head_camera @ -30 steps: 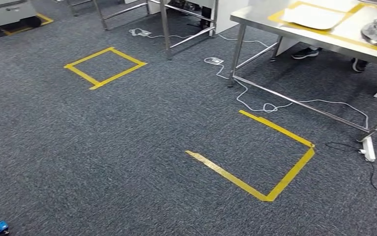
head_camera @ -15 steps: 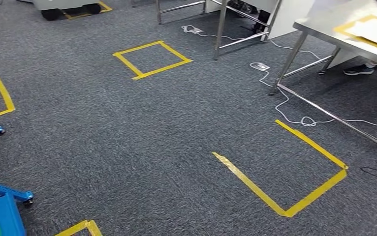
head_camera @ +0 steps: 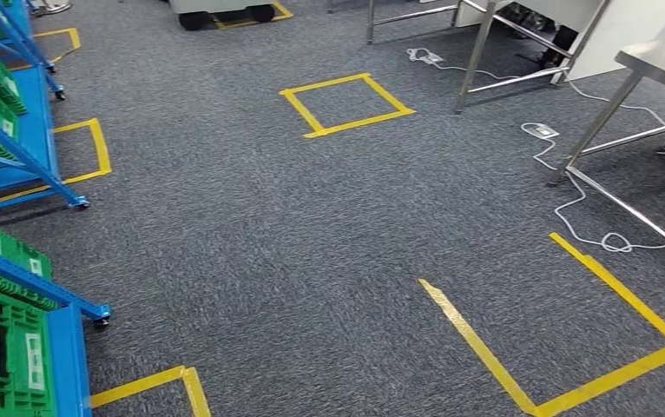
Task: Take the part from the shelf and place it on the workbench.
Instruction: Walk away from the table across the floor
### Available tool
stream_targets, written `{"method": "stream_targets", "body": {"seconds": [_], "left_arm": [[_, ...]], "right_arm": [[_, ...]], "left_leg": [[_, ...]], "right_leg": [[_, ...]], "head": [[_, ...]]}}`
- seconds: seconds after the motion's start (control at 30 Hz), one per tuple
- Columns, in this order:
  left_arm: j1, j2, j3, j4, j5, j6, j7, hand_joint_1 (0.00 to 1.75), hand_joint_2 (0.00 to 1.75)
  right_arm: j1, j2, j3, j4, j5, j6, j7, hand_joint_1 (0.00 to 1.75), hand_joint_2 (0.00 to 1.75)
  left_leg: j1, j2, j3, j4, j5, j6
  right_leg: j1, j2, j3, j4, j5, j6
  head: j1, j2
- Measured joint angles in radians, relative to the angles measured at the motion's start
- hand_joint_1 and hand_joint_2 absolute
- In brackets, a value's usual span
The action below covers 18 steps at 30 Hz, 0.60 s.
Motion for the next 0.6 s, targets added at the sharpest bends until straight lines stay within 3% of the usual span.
{"method": "stream_targets", "body": {"seconds": [0.07, 0.1, 0.13, 0.2, 0.27, 0.33, 0.4, 0.47, 0.53, 0.6], "left_arm": [[0.000, 0.000, -0.003, 0.000, 0.003, 0.000, 0.000, 0.00, 0.00], [0.001, 0.001, -0.004, 0.000, 0.005, -0.001, 0.000, 0.00, 0.00], [0.002, 0.001, -0.005, 0.000, 0.007, -0.001, 0.000, 0.00, 0.00], [0.003, 0.002, -0.005, 0.000, 0.012, -0.002, 0.000, 0.00, 0.00], [0.001, 0.002, -0.006, -0.001, 0.013, -0.002, 0.000, 0.00, 0.00], [0.002, 0.002, -0.006, -0.002, 0.013, -0.002, 0.000, 0.00, 0.00], [0.005, 0.002, -0.007, -0.002, 0.015, -0.002, 0.000, 0.00, 0.00], [0.004, 0.001, -0.007, -0.002, 0.018, -0.001, 0.001, 0.00, 0.00], [0.002, 0.000, -0.009, -0.002, 0.021, -0.001, 0.001, 0.00, 0.00], [0.003, 0.000, -0.010, -0.002, 0.023, -0.001, 0.001, 0.00, 0.00]], "right_arm": [[0.001, -0.002, 0.000, 0.006, 0.001, -0.004, -0.004, 0.00, 0.00], [0.001, -0.003, 0.000, 0.010, 0.001, -0.006, -0.005, 0.00, 0.00], [-0.001, -0.005, 0.000, 0.014, 0.002, -0.008, -0.008, 0.00, 0.00], [-0.005, -0.007, 0.000, 0.020, 0.002, -0.010, -0.012, 0.00, 0.00], [-0.007, -0.008, 0.000, 0.027, 0.002, -0.011, -0.016, 0.00, 0.00], [-0.011, -0.010, 0.000, 0.032, 0.002, -0.012, -0.018, 0.00, 0.00], [-0.016, -0.012, 0.001, 0.036, 0.003, -0.015, -0.021, 0.00, 0.00], [-0.019, -0.015, 0.002, 0.041, 0.004, -0.017, -0.024, 0.00, 0.00], [-0.018, -0.019, 0.002, 0.048, 0.005, -0.019, -0.027, 0.00, 0.00], [-0.015, -0.023, 0.002, 0.054, 0.005, -0.021, -0.030, 0.00, 0.00]], "left_leg": [[0.001, 0.038, -0.061, 0.135, -0.059, -0.005], [0.001, 0.044, -0.076, 0.170, -0.066, -0.005], [0.002, 0.048, -0.069, 0.164, -0.053, -0.005], [0.000, 0.069, -0.001, 0.046, 0.011, 0.001], [-0.009, 0.111, 0.068, -0.080, 0.050, 0.012], [-0.016, 0.124, 0.085, -0.118, 0.050, 0.024], [-0.016, 0.102, 0.082, -0.123, 0.055, 0.035], [-0.011, 0.079, 0.082, -0.131, 0.062, 0.048], [-0.008, 0.055, 0.079, -0.132, 0.066, 0.055], [-0.009, 0.031, 0.078, -0.132, 0.067, 0.056]], "right_leg": [[0.006, -0.036, 0.001, 0.000, -0.003, -0.005], [0.008, -0.053, 0.001, 0.001, -0.004, -0.007], [0.010, -0.068, 0.002, 0.001, -0.006, -0.007], [0.012, -0.093, 0.008, 0.001, -0.010, -0.004], [0.019, -0.114, 0.011, 0.003, -0.018, 0.003], [0.024, -0.133, 0.013, 0.005, -0.023, 0.011], [0.021, -0.144, 0.018, 0.006, -0.028, 0.020], [0.016, -0.101, -0.003, 0.055, -0.065, 0.030], [0.011, -0.040, -0.067, 0.188, -0.131, 0.036], [0.009, -0.021, -0.130, 0.306, -0.165, 0.039]], "head": [[-0.002, 0.000], [-0.002, 0.000], [-0.002, 0.000], [-0.002, 0.000], [-0.002, 0.000], [-0.001, 0.000], [-0.001, 0.000], [0.003, 0.000], [0.009, 0.000], [0.010, 0.000]]}}
